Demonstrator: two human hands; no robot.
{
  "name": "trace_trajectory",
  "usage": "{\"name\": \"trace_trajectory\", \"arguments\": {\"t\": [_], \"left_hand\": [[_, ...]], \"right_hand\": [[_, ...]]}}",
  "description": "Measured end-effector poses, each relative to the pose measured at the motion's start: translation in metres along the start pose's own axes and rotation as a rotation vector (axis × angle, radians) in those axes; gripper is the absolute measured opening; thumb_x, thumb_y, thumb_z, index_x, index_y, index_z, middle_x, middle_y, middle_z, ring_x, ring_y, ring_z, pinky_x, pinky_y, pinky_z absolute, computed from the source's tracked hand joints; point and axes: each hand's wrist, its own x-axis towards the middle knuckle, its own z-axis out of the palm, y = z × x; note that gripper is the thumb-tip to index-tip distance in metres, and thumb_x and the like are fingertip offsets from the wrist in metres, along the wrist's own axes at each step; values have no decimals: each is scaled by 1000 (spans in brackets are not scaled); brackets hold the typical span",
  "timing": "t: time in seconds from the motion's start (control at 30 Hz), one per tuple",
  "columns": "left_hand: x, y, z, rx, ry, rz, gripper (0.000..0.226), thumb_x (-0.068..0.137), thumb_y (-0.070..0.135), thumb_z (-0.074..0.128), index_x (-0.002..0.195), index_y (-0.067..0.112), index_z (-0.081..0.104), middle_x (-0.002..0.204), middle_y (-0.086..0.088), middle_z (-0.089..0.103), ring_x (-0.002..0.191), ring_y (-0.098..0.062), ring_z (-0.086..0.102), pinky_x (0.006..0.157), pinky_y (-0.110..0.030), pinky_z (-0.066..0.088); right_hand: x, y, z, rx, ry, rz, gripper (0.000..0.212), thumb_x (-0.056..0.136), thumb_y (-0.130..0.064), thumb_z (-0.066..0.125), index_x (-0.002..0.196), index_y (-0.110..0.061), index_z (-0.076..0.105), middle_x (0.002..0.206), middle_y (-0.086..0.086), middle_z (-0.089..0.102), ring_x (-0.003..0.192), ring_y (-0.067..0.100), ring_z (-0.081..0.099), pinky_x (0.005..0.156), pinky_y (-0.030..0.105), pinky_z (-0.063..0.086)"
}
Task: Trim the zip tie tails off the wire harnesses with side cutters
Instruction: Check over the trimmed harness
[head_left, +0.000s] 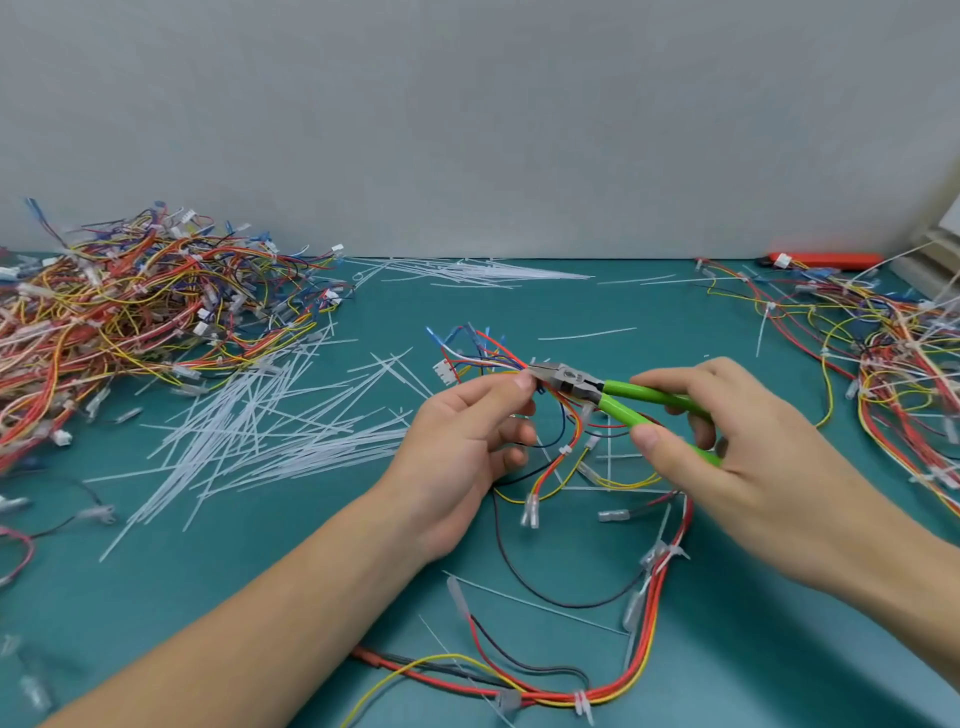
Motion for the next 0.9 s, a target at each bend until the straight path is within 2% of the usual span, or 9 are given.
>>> {"name": "trace_trajectory", "arguments": {"t": [0.07,0.27,0.47,0.53,0.67,0.8,0.9], "left_hand": [[0,0,0,1,-10,-2,15,78,30,77,88,19,79,79,4,62,59,-10,56,53,-20,44],[1,-2,0,13,-6,4,17,78,31,78,89,18,78,79,3,62,59,-11,56,53,-20,44],[1,-2,0,26,-7,10,16,77,31,78,87,18,79,79,2,63,60,-11,56,53,-20,45],[1,-3,0,30,-8,9,8,85,26,76,86,19,79,79,2,63,60,-11,57,53,-20,45],[1,-3,0,34,1,9,15,93,20,71,81,22,80,79,2,64,59,-10,57,53,-20,45],[1,-3,0,22,6,4,16,93,18,71,80,20,80,77,2,63,59,-10,58,53,-19,46],[2,-3,0,15,11,-1,15,92,19,71,80,19,79,78,0,63,59,-10,58,53,-19,46]], "right_hand": [[-1,0,0,2,29,5,47,95,-69,49,129,-39,60,96,-30,44,92,4,53,77,8,36],[-5,-4,0,5,60,7,54,87,-69,45,129,-38,60,97,-29,43,95,4,53,79,7,36],[-7,-5,3,28,59,11,49,89,-66,50,128,-39,60,100,-35,42,101,-10,51,82,2,33],[-7,-6,5,28,49,9,50,87,-71,44,127,-43,58,101,-36,43,99,-9,51,80,2,34],[-6,-6,9,26,52,9,42,89,-70,42,122,-48,55,100,-38,44,94,-15,50,78,0,33],[-5,-3,13,5,42,29,33,95,-73,45,116,-50,55,102,-28,50,95,-14,50,76,5,35],[-5,-4,15,-16,56,55,36,88,-75,41,110,-51,57,98,-19,53,96,-7,52,74,12,35]]}}
